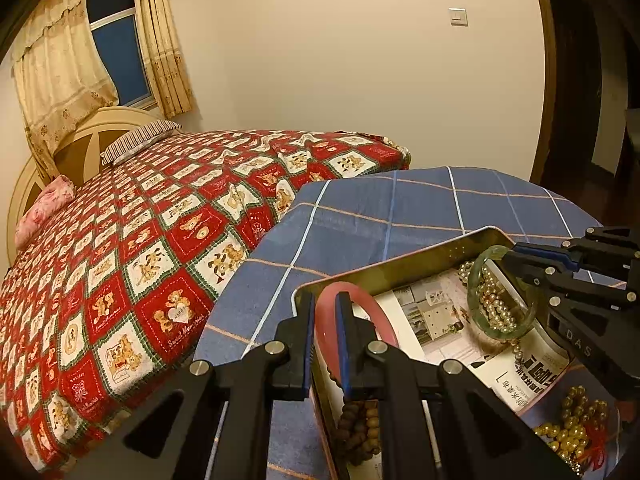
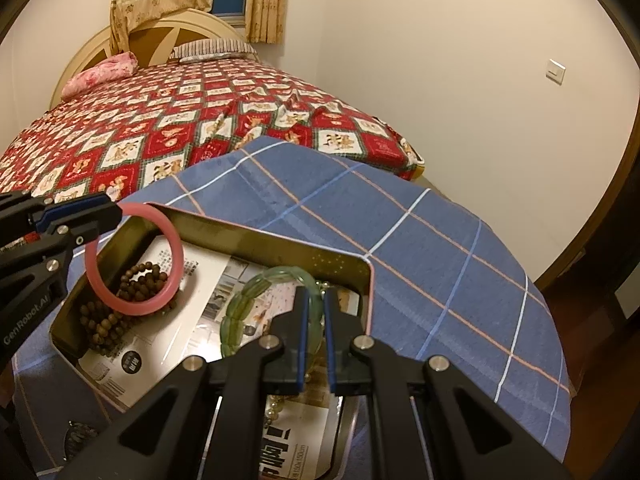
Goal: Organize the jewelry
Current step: 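Carry both bangles into the tin box and open both tools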
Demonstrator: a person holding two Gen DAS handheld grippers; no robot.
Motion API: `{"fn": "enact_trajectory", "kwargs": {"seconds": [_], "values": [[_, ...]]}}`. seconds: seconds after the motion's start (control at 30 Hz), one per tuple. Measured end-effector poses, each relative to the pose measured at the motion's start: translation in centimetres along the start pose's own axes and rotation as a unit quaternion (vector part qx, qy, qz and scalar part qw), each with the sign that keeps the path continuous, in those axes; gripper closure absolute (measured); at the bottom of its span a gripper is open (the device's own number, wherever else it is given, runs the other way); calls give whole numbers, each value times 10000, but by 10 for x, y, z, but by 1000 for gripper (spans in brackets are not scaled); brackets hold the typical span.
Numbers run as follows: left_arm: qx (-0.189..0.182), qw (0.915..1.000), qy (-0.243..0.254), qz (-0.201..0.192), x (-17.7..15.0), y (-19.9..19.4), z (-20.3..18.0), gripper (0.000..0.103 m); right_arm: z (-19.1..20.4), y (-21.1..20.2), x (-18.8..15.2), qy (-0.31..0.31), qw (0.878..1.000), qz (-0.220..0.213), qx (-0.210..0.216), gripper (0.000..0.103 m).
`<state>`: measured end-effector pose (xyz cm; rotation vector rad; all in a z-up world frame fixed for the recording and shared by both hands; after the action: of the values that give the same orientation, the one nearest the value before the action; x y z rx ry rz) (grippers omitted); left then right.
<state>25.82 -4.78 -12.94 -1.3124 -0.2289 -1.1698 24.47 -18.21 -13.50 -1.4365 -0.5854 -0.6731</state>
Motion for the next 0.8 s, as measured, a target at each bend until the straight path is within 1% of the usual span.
{"fn": "enact_trajectory", "kwargs": {"seconds": [0.47, 0.53, 0.57, 0.63, 0.67, 0.7, 0.77, 0.8], "values": [[6, 10000, 5, 67, -5, 1, 2, 93, 2, 1, -3, -15, 10000, 56, 22, 92], [-2, 10000, -30, 74, -6, 0, 2, 92, 1, -1, -3, 0, 10000, 18, -2, 90], [-2, 9999, -76, 94, -7, -1, 4, 90, 1, -1, -3, 28, 10000, -11, 9, 90], [1, 9999, -143, 55, -7, -6, 6, 69, 0, -3, -3, 101, 9999, -24, 35, 82], [67, 9998, -166, 10, -7, -9, 7, 42, 0, -5, -3, 129, 9999, -37, 41, 81], [195, 9996, -190, -99, -7, -15, 10, 24, 0, -7, -3, 138, 9999, -53, 41, 80], [245, 9992, -201, -254, -5, -23, 11, 23, -1, -10, -4, 168, 9998, -65, 56, 80], [203, 9993, -208, -227, -6, -25, 11, 23, -1, -11, -4, 180, 9998, -66, 60, 80]]}}
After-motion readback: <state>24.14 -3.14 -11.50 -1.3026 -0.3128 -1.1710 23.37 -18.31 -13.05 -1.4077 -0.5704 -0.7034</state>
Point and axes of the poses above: each gripper's, at about its wrist camera, not at the fingertips, and y roughly the way its jaws point, z to its left, x to its top, the point moved 6 cm from there along y, roughly the way its jaws point, and after that the axes turned 14 degrees about y, right-handed, at the moved point
